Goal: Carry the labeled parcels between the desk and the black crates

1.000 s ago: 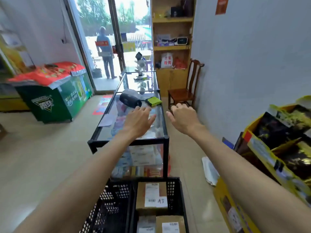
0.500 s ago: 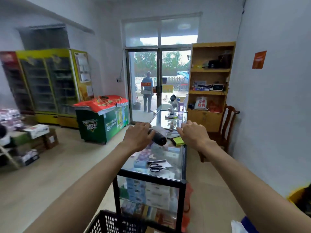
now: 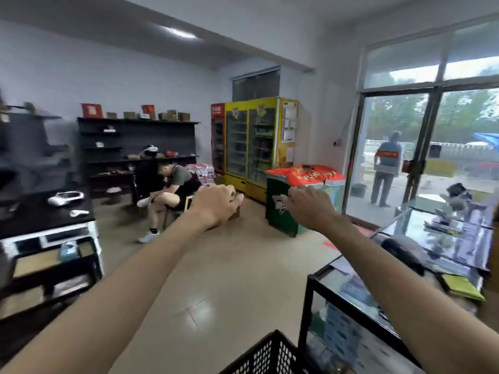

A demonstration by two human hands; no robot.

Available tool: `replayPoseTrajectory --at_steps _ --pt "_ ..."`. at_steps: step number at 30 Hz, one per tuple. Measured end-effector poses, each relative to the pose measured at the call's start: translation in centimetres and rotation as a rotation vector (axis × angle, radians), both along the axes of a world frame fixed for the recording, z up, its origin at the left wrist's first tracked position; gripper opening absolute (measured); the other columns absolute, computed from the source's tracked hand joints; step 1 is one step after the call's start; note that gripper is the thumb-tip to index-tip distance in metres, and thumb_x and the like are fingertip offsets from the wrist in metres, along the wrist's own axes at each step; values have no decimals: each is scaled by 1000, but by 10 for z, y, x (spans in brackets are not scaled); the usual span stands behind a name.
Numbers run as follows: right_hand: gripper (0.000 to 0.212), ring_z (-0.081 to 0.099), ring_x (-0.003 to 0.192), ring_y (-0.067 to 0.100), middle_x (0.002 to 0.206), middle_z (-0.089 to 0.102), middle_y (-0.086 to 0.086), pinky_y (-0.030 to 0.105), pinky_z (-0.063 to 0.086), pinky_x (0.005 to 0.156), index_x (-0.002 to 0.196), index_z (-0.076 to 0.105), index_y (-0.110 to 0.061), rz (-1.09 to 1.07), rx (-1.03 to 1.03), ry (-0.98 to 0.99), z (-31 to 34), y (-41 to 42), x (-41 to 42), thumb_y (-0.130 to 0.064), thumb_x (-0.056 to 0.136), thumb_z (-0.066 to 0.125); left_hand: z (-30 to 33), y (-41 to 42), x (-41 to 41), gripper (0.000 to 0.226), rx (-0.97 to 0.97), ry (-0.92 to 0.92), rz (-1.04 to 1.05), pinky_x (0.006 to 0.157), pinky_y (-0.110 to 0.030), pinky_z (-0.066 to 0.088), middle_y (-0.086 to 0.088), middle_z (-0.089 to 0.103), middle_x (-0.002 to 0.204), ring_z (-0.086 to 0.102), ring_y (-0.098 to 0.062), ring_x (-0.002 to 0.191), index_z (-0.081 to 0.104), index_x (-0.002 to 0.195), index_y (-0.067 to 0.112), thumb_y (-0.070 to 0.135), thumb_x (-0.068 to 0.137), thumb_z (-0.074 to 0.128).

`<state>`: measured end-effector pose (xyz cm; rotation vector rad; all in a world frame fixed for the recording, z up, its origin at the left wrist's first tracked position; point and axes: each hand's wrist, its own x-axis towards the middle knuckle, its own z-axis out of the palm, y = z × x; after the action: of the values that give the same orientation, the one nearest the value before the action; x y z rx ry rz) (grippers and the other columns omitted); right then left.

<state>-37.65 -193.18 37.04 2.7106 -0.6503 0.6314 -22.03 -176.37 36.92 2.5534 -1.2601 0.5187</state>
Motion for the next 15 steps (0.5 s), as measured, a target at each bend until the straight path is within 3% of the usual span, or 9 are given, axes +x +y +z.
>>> replayPoseTrajectory --at_steps 3,8,11,15 --pt "34 57 112 35 118 59 13 47 48 88 119 61 -14 161 16 9 5 55 76 -32 107 34 2 77 45 48 -6 23 157 99 -43 39 -8 68 124 58 -31 119 64 124 17 51 105 36" --pt "33 57 110 32 117 60 8 45 48 84 114 62 -19 453 58 8 14 175 188 -36 105 34 8 215 97 46 9 13 414 99 -42 41 -10 65 124 56 -31 121 63 122 17 50 105 36" --pt "49 57 111 34 115 58 11 45 45 83 113 61 -13 590 89 -6 13 255 244 -40 102 22 13 295 119 46 37 -20 535 96 -41 42 -7 68 123 59 -30 118 62 125 19 51 105 36" --pt "42 56 115 37 120 58 14 45 45 88 115 62 -11 766 187 -24 6 368 308 -40 105 34 19 409 140 47 71 -34 699 96 -43 41 -6 67 124 58 -29 118 60 130 18 51 107 34"
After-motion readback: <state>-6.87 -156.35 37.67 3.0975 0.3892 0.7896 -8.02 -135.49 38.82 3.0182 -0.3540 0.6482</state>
